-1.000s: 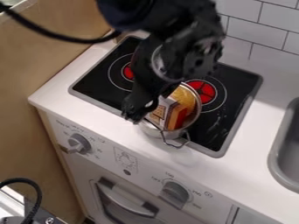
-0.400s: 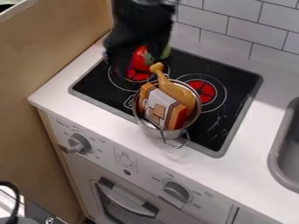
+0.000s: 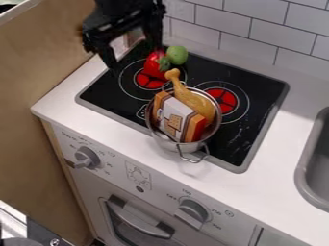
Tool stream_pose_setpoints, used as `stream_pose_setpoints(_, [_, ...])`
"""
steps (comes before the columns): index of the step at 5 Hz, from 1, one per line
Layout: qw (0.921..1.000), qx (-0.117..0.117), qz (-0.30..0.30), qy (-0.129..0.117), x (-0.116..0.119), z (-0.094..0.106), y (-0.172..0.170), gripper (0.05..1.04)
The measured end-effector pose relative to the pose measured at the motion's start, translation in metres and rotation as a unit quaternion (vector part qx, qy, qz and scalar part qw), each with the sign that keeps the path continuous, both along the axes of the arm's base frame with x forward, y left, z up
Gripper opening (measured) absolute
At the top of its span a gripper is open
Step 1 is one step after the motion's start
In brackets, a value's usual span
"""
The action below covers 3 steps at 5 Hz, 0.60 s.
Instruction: Move the tin into the bottom side of the burner
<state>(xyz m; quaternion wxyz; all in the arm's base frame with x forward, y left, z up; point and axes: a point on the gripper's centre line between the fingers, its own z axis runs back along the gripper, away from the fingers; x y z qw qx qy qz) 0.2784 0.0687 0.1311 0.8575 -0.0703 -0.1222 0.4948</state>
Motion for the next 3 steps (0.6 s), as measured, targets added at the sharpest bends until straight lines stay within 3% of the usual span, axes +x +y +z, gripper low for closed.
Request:
stream_pose_setpoints(1, [0.9939, -0.013, -0.099, -0.048, 0.001, 0.0, 0.015, 0.999])
stream_pose_setpoints(2, [0.9859, 0.032, -0.157, -0.048, 0.005, -0.004, 0.021, 0.999])
stream_pose_setpoints(3, [0.9707, 0.088, -0.222, -0.023, 0.013, -0.009, 0.025, 0.999])
